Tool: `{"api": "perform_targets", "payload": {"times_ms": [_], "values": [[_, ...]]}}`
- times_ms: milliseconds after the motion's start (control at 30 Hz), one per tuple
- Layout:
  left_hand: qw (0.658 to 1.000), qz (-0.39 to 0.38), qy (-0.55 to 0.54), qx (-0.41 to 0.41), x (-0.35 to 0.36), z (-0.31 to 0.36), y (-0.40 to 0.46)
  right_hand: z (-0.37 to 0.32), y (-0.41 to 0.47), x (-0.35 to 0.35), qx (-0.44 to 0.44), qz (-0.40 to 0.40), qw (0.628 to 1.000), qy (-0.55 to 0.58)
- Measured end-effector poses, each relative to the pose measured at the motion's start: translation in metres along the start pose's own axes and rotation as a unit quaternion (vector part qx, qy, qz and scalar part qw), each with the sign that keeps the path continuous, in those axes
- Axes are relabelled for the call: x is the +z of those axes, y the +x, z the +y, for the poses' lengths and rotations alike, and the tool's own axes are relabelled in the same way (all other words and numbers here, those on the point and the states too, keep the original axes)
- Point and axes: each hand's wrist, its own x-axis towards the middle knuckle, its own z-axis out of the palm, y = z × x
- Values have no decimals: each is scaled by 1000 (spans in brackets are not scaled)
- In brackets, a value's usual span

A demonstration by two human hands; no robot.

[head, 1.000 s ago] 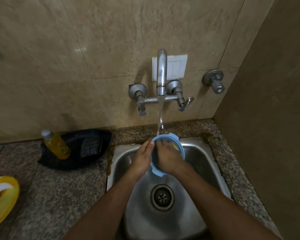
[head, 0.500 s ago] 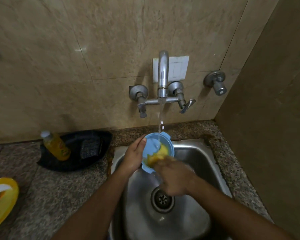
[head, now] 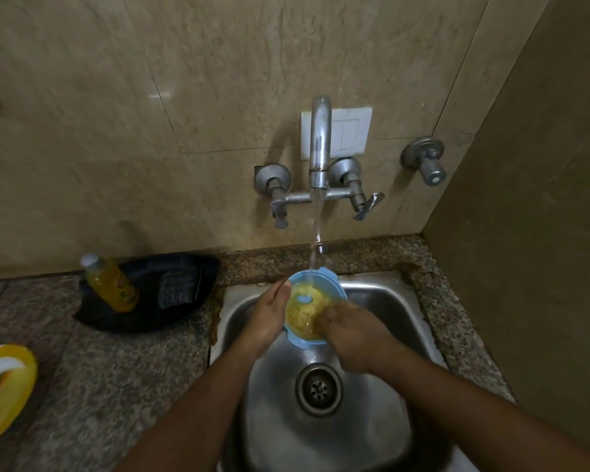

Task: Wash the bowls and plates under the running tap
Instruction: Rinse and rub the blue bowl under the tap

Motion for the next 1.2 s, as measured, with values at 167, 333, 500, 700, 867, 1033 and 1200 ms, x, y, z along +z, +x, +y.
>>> {"api": "perform_targets", "payload": {"times_ms": [167, 333, 500, 700, 867, 1033, 1200], "values": [[998, -37, 24, -44, 17, 6, -1, -10, 27, -12, 33, -106, 993, -26], [998, -47, -8, -49, 8, 1, -6, -10, 14, -5, -24, -129, 989, 61], [999, -24, -7, -36, 16, 6, -5, -10, 27, -9, 47, -129, 990, 15], [990, -12, 109, 92, -11, 7, -2, 5, 9, -2, 1, -31, 985, 170], [895, 14, 382, 229, -30, -11, -11, 31, -13, 6, 149, 97, 924, 338], [801, 57, 514, 301, -31, -21, -23, 16, -13, 16, 179, 79, 920, 340], [724, 81, 579, 367, -34, -26, -29, 6, -12, 19, 194, 55, 924, 325]]}}
